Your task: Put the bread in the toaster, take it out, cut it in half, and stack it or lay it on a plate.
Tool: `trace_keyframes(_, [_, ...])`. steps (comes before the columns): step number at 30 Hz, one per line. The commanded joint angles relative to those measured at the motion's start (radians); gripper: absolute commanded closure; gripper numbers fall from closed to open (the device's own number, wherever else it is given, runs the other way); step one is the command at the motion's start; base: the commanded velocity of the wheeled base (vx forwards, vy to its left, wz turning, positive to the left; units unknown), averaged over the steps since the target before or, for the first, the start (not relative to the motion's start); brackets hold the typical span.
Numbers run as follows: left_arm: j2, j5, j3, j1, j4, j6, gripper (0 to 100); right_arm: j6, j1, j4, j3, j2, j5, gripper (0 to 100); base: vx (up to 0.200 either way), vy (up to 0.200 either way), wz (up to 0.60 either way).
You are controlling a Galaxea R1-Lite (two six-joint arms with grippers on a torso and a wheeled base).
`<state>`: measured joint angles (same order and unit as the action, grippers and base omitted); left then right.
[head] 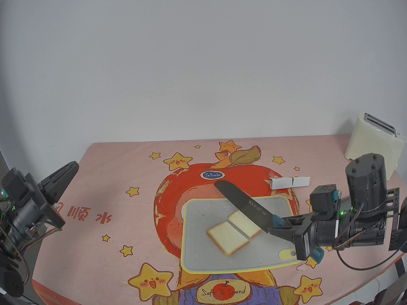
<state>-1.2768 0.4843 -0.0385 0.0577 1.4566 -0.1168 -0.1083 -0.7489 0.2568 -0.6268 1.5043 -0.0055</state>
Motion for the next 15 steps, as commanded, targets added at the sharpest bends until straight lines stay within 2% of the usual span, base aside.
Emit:
trace_keyframes(1, [0.652, 0.053, 0.037, 0.014, -0.487, -0.032, 100, -0.002, 0.033, 0.073, 0.001, -0.049, -0.033, 100, 0.0, 0.0, 0.0])
trace_keyframes(2, [0.652, 0.053, 0.037, 0.014, -0.487, -0.032, 100, -0.002, 0.033, 0.073, 0.001, -0.049, -0.033, 100, 0.0, 0.0, 0.0])
trace_keyframes(3, [0.843, 0.066, 0.037, 0.016, -0.766, -0.021, 100, -0.001, 0.033, 0.073, 0.001, -0.056, -0.033, 100, 0.0, 0.0, 0.0])
trace_keyframes(5, [1.088, 0.074, 0.037, 0.022, -1.055, -0.021, 100, -0.001, 0.033, 0.073, 0.001, -0.064, -0.033, 100, 0.0, 0.0, 0.0])
trace_keyframes(6, [1.206, 0.071, 0.039, 0.024, -1.248, 0.006, 100, -0.001, 0.033, 0.073, -0.001, -0.07, -0.033, 100, 0.0, 0.0, 0.0])
trace_keyframes(7, [1.229, 0.045, 0.039, 0.024, -1.36, 0.046, 100, 0.001, 0.033, 0.073, -0.001, -0.072, -0.033, 100, 0.0, 0.0, 0.0])
trace_keyframes(8, [1.199, -0.033, 0.029, 0.019, -1.434, 0.112, 100, -0.001, 0.033, 0.073, -0.001, -0.073, -0.031, 100, 0.0, 0.0, 0.0])
trace_keyframes(9, [1.188, -0.125, 0.037, 0.022, -1.401, 0.109, 100, 0.001, 0.033, 0.068, 0.002, -0.075, -0.031, 100, 0.0, 0.0, 0.0])
trace_keyframes(10, [1.188, -0.147, 0.037, 0.021, -1.392, 0.103, 100, 0.001, 0.033, 0.071, 0.004, -0.075, -0.033, 100, 0.0, 0.0, 0.0])
trace_keyframes(11, [1.194, -0.223, 0.039, 0.021, -1.38, 0.083, 100, 0.001, 0.033, 0.073, 0.007, -0.073, -0.033, 100, 0.0, 0.0, 0.0])
trace_keyframes(12, [1.194, -0.248, 0.039, 0.022, -1.384, 0.074, 100, 0.001, 0.033, 0.073, 0.007, -0.073, -0.033, 100, 0.0, 0.0, 0.0])
trace_keyframes(14, [1.192, -0.345, 0.039, 0.019, -1.401, 0.074, 100, 0.001, 0.033, 0.073, 0.009, -0.076, -0.033, 100, 0.0, 0.0, 0.0])
trace_keyframes(15, [1.194, -0.417, 0.039, 0.019, -1.401, 0.075, 100, 0.001, 0.033, 0.073, 0.01, -0.078, -0.033, 100, 0.0, 0.0, 0.0])
